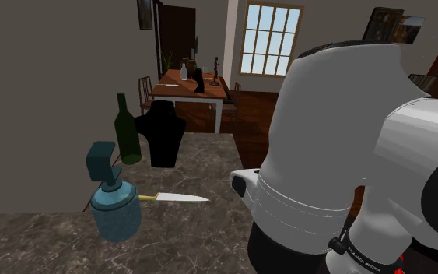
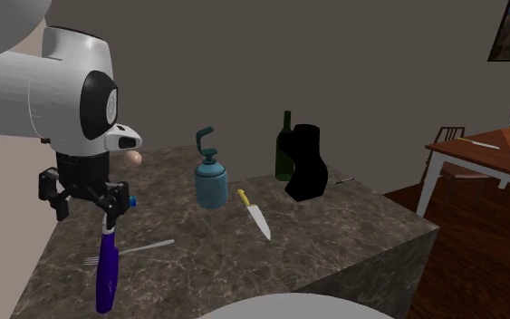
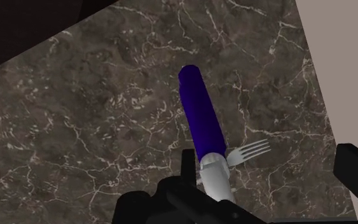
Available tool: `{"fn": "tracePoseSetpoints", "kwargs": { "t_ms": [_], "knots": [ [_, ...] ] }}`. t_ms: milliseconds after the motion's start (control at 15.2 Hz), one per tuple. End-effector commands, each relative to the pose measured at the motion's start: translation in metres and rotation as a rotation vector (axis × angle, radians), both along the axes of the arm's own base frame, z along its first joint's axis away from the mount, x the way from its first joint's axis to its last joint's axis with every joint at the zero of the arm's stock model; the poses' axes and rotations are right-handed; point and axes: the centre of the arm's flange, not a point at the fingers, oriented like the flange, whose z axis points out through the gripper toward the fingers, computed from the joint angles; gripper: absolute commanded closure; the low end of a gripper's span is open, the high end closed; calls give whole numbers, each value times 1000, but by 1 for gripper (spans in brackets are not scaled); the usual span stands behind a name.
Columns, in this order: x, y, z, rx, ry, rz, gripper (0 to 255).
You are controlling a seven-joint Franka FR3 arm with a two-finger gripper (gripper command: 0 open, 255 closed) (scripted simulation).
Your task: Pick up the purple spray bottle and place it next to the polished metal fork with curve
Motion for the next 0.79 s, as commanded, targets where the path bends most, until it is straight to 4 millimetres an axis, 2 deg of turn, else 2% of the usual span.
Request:
{"fn": "tracePoseSetpoints", "kwargs": {
  "t_ms": [0, 198, 726],
  "knots": [
    [1, -3, 13, 0, 0, 0, 0],
    [5, -11, 49, 0, 0, 0, 0],
    [5, -11, 49, 0, 0, 0, 0]
  ]
}}
